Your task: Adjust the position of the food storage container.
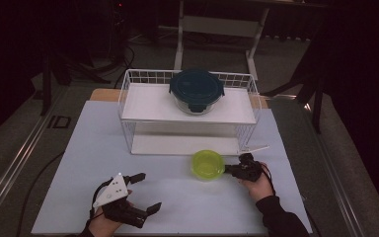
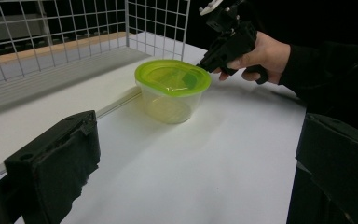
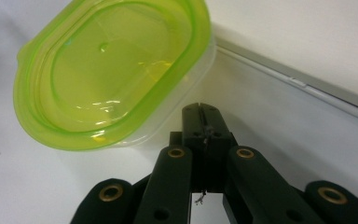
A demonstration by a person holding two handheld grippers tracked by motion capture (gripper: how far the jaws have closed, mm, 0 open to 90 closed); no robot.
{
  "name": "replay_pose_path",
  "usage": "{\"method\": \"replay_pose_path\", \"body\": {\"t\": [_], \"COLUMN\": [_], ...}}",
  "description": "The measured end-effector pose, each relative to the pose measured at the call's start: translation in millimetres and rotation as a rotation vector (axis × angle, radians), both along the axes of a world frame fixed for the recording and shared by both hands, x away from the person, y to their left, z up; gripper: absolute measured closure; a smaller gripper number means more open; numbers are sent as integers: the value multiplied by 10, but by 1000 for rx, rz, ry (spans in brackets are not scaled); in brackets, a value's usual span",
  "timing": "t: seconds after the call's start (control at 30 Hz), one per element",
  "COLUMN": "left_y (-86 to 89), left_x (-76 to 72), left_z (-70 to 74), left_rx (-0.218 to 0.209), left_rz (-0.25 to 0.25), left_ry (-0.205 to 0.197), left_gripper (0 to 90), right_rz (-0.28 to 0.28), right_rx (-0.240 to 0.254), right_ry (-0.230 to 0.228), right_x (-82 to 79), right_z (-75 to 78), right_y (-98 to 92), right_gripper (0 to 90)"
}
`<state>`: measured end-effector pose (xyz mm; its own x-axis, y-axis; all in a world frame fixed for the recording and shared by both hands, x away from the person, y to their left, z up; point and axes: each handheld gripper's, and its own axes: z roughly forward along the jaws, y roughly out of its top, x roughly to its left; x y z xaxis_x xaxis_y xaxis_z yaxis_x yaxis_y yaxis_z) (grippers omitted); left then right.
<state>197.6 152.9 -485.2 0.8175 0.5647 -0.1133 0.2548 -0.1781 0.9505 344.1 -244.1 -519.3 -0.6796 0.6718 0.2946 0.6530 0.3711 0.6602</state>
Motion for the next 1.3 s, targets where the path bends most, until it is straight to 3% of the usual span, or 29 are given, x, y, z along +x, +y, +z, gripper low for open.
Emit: {"method": "replay_pose_path", "body": {"t": [1.0,1.17,1.23,1.3], "left_y": [11,14,14,12], "left_x": [1,5,1,2], "left_z": [2,-1,6,7], "left_rx": [-3,-4,-4,-3], "left_rz": [2,4,3,3], "left_ry": [1,2,-3,-2], "left_gripper": [0,0,0,0], "right_rz": [130,125,115,111], "right_rx": [-15,-23,-39,-38], "right_ry": [25,21,0,-6], "right_x": [13,7,-16,-43], "right_z": [-78,-63,-39,-17], "right_y": [683,677,604,544], "right_gripper": [900,900,893,834]}}
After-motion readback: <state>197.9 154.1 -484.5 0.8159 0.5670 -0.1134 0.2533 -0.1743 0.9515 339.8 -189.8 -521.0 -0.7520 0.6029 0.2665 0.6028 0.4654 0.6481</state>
